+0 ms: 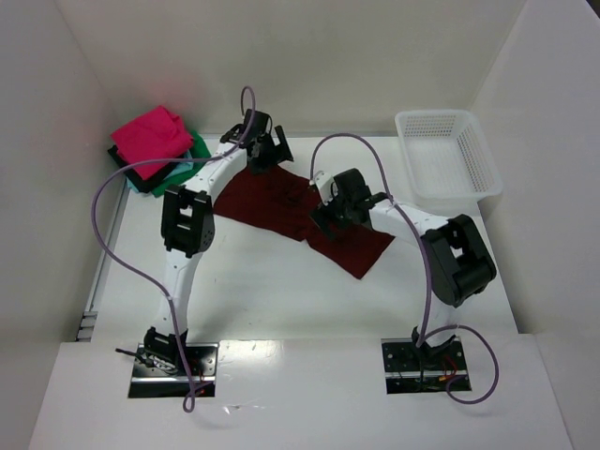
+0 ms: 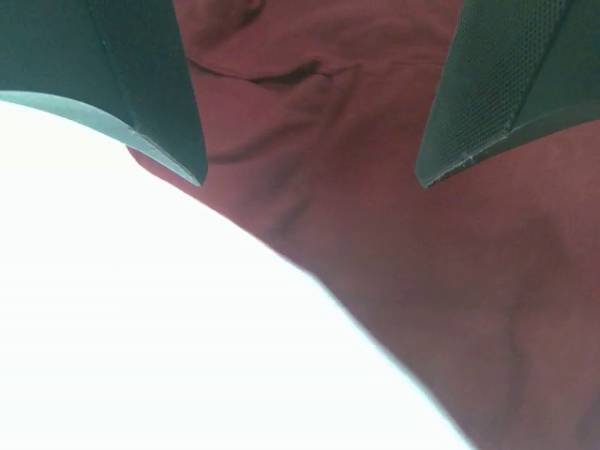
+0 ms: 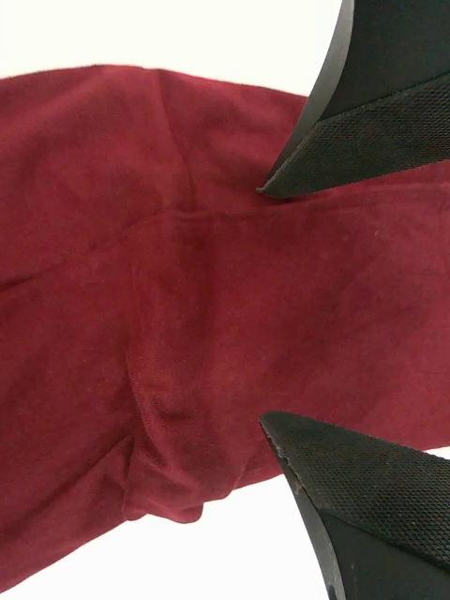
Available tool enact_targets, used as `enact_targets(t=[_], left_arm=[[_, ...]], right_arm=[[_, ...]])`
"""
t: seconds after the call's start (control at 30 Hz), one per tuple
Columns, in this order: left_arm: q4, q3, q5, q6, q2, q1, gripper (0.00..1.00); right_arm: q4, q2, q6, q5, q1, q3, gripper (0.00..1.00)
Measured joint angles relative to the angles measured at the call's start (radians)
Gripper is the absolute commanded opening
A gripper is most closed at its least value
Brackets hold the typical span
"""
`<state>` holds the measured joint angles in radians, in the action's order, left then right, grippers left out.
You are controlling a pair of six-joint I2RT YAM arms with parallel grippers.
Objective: Fold and stack the t-shirts
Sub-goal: Rotate the tshirt 90 degrees
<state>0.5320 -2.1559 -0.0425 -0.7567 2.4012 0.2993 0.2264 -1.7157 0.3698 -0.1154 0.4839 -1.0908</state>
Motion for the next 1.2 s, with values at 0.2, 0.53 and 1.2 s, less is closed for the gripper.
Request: enact_targets(t=[0.2, 0.53, 1.2], left_arm=[[0.025, -0.08, 0.09, 0.051, -0.054, 0.012, 1.0], [-0.016, 0.439, 0.227, -0.026, -0.489, -0.043, 1.0], [-0.061, 0.527, 0.183, -0.084, -0.267, -0.136, 1.0]], right_arm=[[0.016, -0.045, -0.014, -0.007, 0.0, -0.013, 1.0], [0.051, -0.13, -0.008, -0.028, 0.005, -0.056, 1.0], [0.11, -0.223, -0.005, 0.025, 0.162, -0.172, 1.0]])
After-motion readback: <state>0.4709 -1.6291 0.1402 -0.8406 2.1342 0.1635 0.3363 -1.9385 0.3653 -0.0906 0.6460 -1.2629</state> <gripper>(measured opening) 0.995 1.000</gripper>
